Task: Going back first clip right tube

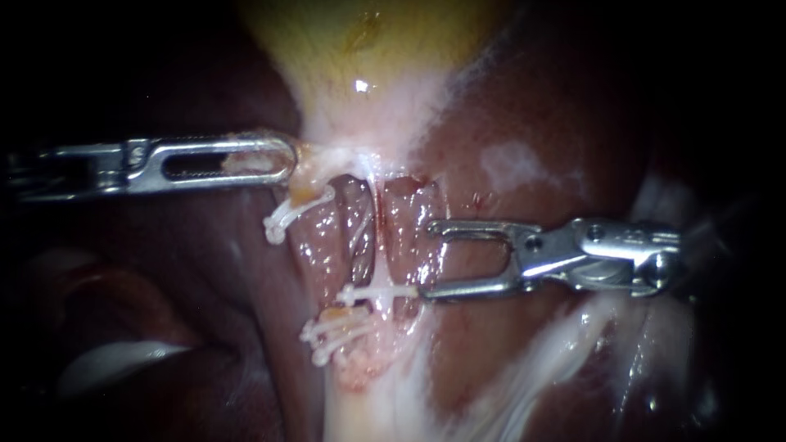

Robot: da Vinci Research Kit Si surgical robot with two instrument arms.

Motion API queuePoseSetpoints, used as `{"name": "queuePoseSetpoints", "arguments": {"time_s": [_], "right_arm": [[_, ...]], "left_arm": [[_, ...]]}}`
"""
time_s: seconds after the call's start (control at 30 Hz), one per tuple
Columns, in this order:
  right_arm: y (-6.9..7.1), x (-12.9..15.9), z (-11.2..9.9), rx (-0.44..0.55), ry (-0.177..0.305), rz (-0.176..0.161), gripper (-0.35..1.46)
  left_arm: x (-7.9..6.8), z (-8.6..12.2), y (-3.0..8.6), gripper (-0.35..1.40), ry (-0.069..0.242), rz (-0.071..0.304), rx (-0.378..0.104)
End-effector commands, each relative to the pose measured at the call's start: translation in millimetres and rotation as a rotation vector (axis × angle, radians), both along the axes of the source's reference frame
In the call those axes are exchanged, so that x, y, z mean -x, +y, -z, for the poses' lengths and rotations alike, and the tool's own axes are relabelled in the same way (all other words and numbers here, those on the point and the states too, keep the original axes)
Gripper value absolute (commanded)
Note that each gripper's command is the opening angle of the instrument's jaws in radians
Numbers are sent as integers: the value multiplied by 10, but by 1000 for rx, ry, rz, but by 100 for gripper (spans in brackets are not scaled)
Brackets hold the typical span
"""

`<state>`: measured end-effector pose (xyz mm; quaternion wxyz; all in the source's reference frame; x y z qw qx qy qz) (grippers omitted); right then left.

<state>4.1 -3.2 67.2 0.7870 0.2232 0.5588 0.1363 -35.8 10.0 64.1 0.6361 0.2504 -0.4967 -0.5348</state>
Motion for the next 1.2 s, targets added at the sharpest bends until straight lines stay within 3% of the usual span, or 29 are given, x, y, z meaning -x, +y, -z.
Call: {"name": "queuePoseSetpoints", "arguments": {"time_s": [0.03, 0.3, 0.57, 0.83, 1.0, 1.2], "right_arm": [[3, 4, 6, 14, 5, 6, 50], [12, 25, 34, 40, 20, 33, 50], [15, 33, 38, 60, 26, 43, 50], [15, 33, 38, 65, 27, 44, 50], [16, 33, 37, 71, 28, 46, 50], [16, 32, 37, 71, 28, 46, 50]], "left_arm": [[0, 0, 0, -35, 0, 0, 0], [1, -1, 0, -35, -1, -1, 0], [8, -8, -3, -35, 4, -12, -1], [38, -38, -13, -35, 21, -36, 0], [57, -62, -14, -35, 37, -46, 1], [63, -82, -13, -35, 54, -57, -5]]}}
